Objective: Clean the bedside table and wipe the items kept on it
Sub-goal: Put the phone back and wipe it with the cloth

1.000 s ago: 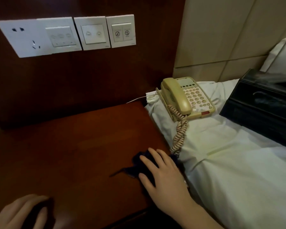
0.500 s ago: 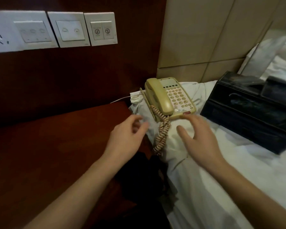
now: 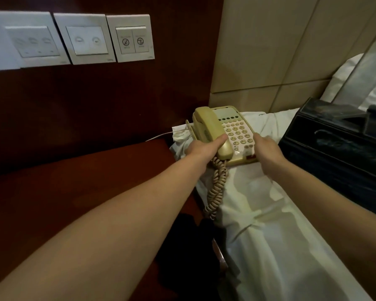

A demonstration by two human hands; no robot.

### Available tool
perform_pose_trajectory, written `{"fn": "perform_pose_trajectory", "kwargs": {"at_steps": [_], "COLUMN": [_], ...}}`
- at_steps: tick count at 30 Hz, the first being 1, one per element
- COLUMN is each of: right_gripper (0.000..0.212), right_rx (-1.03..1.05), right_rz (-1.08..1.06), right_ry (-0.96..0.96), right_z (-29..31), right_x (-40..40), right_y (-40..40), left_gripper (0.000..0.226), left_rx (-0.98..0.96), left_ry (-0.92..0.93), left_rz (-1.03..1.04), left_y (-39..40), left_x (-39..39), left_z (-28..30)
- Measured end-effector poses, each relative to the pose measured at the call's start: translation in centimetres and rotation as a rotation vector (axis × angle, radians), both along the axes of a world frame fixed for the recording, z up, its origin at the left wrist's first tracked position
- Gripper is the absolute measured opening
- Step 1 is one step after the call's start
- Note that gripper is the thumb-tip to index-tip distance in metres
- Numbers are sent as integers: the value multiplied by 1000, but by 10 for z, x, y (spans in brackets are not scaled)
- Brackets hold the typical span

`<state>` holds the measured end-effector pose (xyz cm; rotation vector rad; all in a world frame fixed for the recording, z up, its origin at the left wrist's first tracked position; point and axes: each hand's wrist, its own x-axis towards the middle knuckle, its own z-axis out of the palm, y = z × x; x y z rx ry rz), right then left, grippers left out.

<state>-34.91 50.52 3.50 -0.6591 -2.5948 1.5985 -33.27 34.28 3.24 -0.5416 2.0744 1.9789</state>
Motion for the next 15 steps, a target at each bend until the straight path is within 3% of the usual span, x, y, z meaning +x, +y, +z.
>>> {"fn": "perform_pose_trajectory", "kwargs": {"at_steps": [5, 9, 13, 15], "right_gripper": [30, 30, 31, 30], "right_rx": [-261, -392, -432, -492], "right_rz": [-79, -6, 17, 57], "right_ry": [-38, 24, 180, 245], "right_z": [2, 0, 6, 16], "right_x": [-2, 23, 55, 74], "right_y": [12, 4, -16, -31], "left_gripper": [96, 101, 65, 59], "left_rx": [46, 80, 65, 36], "left_ry": [37, 57, 141, 168], "left_rz": [1, 3, 36, 48], "left_y": [-14, -30, -48, -60], "left_x": [0, 14, 37, 53], "left_z": [2, 12, 27, 37]}}
